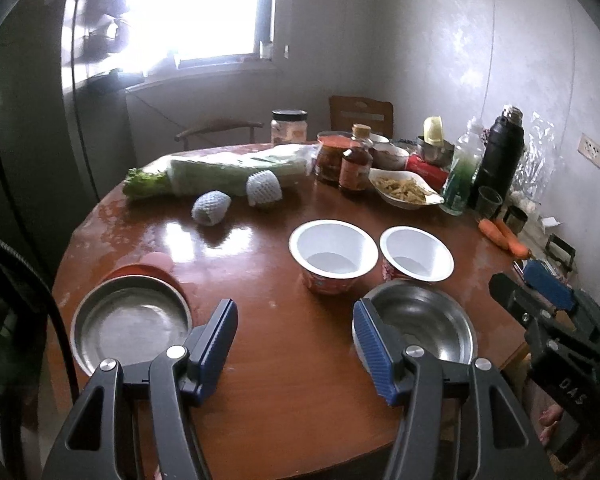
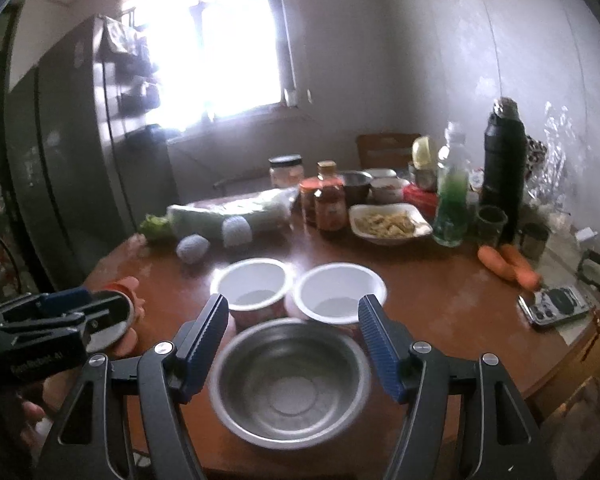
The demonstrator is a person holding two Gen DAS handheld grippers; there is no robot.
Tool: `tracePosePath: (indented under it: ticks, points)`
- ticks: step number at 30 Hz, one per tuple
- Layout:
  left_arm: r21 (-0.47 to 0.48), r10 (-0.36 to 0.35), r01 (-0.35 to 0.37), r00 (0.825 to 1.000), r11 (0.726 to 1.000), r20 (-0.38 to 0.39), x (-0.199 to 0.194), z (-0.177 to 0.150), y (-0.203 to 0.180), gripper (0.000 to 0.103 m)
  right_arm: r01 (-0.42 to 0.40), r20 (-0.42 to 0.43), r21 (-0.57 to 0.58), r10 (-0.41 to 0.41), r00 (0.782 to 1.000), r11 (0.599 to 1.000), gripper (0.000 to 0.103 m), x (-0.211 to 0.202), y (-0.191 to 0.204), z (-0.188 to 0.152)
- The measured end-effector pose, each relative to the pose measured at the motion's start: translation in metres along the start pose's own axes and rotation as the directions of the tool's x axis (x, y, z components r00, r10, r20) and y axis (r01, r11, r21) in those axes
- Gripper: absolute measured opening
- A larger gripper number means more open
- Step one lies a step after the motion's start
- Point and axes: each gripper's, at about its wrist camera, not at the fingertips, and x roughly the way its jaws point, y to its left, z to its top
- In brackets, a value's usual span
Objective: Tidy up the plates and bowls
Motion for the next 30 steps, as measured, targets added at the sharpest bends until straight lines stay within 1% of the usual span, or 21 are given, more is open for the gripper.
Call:
tracePosePath:
  ticks: [8, 12, 17, 19, 24, 30]
  points:
    - [0.007, -0.028, 0.029, 0.998, 1.0, -0.06, 0.035, -0.005, -0.018, 0.06, 0.036, -0.093, 0.021, -0.034, 0.995, 0.999, 0.069, 0.024, -0.031, -0.017]
    - [0.009, -0.038, 0.039, 0.994, 0.999, -0.101, 0.056, -0.009, -0.025, 0.06, 0.04, -0.141, 0.032, -0.035, 0.989, 0.999, 0.069, 0.041, -0.045, -0.029]
    - [0.012, -0.04, 0.042, 0.989, 0.999, -0.144, 0.079, -0.016, -0.031, 0.06, 0.02, -0.198, 0.036, -0.012, 0.98, 0.999, 0.069, 0.061, -0.047, -0.041]
    - [0.009, -0.044, 0.046, 0.987, 0.999, -0.155, 0.084, -0.018, -0.032, 0.06, 0.007, -0.214, 0.035, 0.001, 0.977, 0.999, 0.069, 0.066, -0.047, -0.045]
    - [-0.008, -0.081, 0.081, 0.978, 0.997, -0.194, 0.099, -0.023, -0.034, 0.06, 0.007, -0.234, 0.052, 0.005, 0.972, 0.999, 0.069, 0.077, -0.053, -0.051]
    - [-0.006, -0.088, 0.088, 0.973, 0.996, -0.213, 0.11, -0.026, -0.04, 0.06, -0.003, -0.253, 0.073, 0.021, 0.967, 0.997, 0.069, 0.084, -0.058, -0.057]
